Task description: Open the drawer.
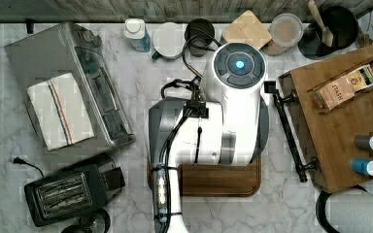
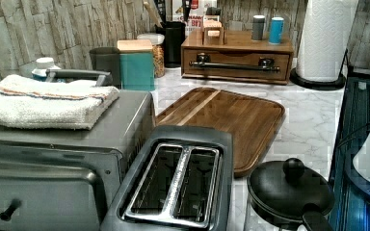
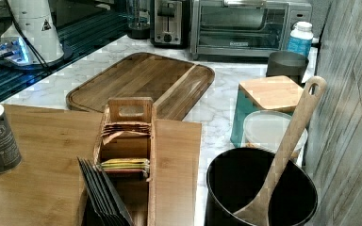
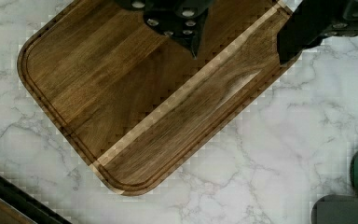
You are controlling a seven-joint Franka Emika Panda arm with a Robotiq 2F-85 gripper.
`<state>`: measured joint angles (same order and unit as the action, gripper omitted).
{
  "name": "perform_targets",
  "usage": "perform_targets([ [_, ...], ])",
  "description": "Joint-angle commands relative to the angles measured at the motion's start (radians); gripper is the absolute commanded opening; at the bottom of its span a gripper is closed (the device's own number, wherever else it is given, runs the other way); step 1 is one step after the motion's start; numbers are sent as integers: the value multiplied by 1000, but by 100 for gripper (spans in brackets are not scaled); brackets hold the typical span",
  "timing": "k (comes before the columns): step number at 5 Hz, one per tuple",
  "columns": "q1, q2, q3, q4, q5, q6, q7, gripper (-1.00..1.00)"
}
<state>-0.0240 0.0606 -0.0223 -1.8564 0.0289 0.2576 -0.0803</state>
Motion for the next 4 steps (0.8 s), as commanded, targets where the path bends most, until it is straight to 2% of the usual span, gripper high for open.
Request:
perform_targets([
  [1,-3,0,3,0,5,2,0,100],
  [2,-7,-71,3,-113,14,80,-164,100],
  [3,26,-120,-55,-193,-18,145,-378,100],
  [4,-51,-151,-54,-277,28,209,-691,100],
])
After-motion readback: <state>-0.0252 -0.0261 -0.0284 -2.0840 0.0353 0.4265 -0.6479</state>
